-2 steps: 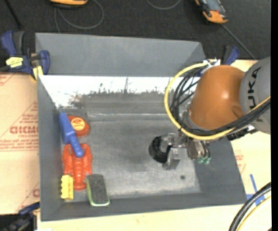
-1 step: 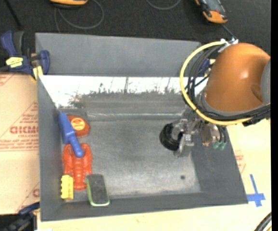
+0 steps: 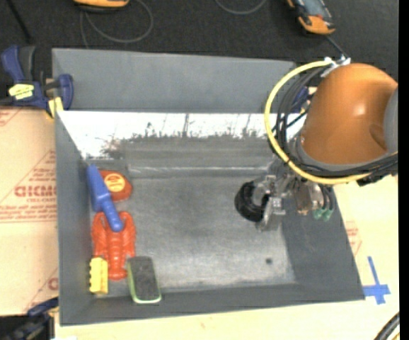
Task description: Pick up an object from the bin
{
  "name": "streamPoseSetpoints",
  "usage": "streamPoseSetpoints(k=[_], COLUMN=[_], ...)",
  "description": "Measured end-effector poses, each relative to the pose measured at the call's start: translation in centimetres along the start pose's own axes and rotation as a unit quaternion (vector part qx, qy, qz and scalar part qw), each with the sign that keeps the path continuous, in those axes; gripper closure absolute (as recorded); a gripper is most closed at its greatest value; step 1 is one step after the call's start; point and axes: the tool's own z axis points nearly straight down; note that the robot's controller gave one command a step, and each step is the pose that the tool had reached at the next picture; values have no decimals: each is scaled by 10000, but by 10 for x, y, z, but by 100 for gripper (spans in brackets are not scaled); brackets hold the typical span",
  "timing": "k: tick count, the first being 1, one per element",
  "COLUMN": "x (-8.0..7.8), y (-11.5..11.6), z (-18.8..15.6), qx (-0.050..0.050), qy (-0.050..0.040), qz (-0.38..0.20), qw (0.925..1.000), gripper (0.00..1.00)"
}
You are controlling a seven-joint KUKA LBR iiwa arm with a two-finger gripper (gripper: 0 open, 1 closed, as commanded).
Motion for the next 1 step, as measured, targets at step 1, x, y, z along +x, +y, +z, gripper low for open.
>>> streamPoseSetpoints(k=[1], x=[2], y=[4], z=[40], qx=[-1], qy=[-18], qz=[-177], qw=[9998], gripper=[100])
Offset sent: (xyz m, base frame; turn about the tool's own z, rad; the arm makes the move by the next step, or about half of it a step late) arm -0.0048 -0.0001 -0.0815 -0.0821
